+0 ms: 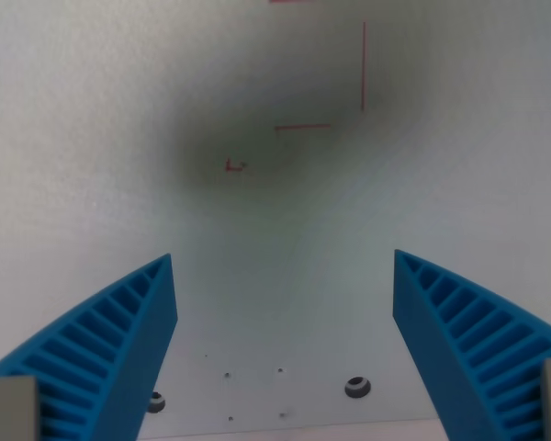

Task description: Rotate around base negative x

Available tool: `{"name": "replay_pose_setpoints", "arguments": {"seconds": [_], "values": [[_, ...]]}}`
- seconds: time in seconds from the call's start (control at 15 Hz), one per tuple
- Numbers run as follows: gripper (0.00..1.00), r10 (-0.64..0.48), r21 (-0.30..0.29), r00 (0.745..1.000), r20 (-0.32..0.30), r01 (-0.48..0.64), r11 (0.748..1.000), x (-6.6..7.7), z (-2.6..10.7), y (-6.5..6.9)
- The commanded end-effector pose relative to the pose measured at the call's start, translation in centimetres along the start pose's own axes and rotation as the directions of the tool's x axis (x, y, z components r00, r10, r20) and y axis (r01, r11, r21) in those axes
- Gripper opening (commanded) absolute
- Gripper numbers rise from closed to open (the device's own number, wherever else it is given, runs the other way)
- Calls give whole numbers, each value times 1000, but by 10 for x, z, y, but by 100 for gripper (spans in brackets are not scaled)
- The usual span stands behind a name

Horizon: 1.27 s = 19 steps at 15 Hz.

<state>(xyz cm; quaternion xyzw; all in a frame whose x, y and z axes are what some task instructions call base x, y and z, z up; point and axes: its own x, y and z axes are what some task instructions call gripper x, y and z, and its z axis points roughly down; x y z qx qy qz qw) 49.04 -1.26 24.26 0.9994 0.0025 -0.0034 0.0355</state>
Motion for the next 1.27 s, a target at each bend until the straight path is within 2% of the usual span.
{"name": "replay_pose_setpoints", "arguments": {"seconds": [0.07,0.67,1.27], "values": [[100,18,-193,1000,-2,-18,981,0,-1,-3],[100,19,-295,1000,-1,-18,955,0,-1,-3],[100,19,-393,1000,0,-17,919,0,-1,-3]]}}
